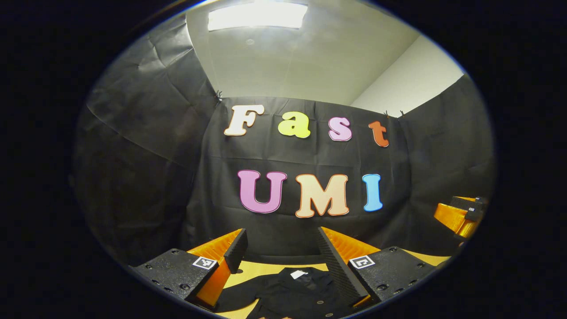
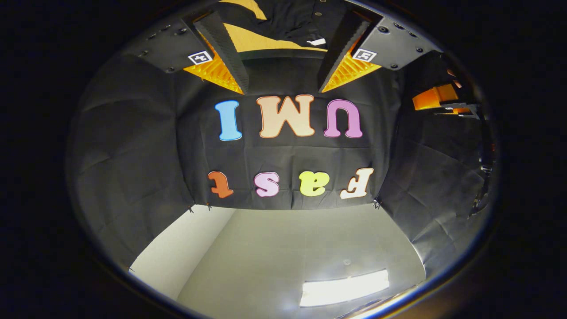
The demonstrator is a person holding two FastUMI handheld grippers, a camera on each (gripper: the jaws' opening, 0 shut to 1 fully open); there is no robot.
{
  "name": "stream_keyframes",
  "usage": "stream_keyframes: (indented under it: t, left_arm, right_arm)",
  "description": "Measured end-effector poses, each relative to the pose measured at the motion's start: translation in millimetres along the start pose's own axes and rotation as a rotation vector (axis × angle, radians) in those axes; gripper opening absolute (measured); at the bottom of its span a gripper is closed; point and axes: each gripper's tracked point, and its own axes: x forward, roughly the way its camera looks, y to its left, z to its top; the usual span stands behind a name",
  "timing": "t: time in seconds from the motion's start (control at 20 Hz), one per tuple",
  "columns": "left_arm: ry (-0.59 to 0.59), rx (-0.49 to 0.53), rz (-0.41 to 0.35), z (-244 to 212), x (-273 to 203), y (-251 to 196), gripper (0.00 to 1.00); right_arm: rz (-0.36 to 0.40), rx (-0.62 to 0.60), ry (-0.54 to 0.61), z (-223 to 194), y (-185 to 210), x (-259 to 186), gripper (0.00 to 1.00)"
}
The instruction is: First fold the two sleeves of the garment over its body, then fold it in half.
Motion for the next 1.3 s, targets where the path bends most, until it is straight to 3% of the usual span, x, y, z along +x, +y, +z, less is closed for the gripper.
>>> stream_keyframes:
  t: [0.2, 0.4, 0.9, 1.3]
  left_arm:
    - [0.005, 0.004, 0.026, -2, 1, 8, 0.92]
    - [-0.011, 0.017, 0.048, 4, 3, 12, 0.92]
    - [-0.027, 0.028, 0.093, 7, 9, 0, 0.92]
    - [-0.019, 0.046, 0.099, 2, 15, -28, 0.92]
  right_arm:
    - [0.066, 0.016, 0.031, -9, 16, 6, 0.96]
    - [0.067, -0.010, 0.046, -12, -1, 18, 0.99]
    - [-0.083, -0.118, 0.153, -50, -115, 53, 0.98]
    - [-0.155, -0.199, 0.400, -135, -199, 54, 0.98]
